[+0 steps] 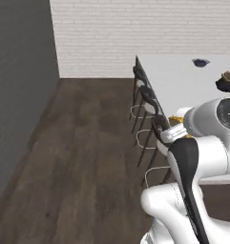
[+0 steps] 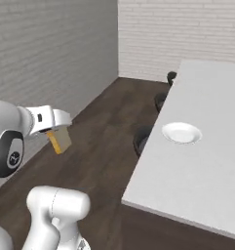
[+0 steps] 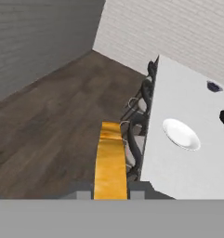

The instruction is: Start the toaster. Once the lever pops up, take the bread to the plate on the dining counter.

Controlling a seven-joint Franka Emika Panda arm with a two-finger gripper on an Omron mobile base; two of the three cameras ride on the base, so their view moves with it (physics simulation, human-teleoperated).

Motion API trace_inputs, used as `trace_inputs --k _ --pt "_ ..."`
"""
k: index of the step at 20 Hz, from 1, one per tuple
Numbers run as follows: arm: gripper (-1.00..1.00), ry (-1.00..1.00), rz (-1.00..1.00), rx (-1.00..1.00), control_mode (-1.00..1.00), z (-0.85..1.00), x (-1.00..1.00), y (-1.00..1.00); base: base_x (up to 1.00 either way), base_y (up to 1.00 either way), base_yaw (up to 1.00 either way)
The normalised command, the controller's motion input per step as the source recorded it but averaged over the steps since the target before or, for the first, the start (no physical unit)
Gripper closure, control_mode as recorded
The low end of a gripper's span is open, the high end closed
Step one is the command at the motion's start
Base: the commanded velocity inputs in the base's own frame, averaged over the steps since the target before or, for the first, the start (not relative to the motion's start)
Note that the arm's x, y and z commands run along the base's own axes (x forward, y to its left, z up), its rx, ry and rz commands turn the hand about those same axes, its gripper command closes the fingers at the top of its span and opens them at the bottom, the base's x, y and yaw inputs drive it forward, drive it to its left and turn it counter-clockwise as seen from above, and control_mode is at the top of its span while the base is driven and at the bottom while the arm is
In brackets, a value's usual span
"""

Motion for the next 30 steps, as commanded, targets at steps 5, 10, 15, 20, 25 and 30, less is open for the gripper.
trace_inputs --k 5,10,15,20,25,30 --pt "1.00 0.00 0.00 0.00 1.00 0.00 0.00 0.00 0.80 0.63 -0.67" --pt "1.00 0.00 0.00 0.00 1.00 0.00 0.00 0.00 0.69 0.72 -0.68" --pt "1.00 0.00 0.00 0.00 1.00 0.00 0.00 0.00 0.57 0.79 -0.65" --pt "1.00 0.00 0.00 0.00 1.00 0.00 0.00 0.00 0.48 0.89 -0.61" --pt "1.00 0.00 0.00 0.00 1.00 0.00 0.00 0.00 0.46 1.00 -0.57" --pt "1.00 0.00 0.00 0.00 1.00 0.00 0.00 0.00 0.46 0.99 -0.56"
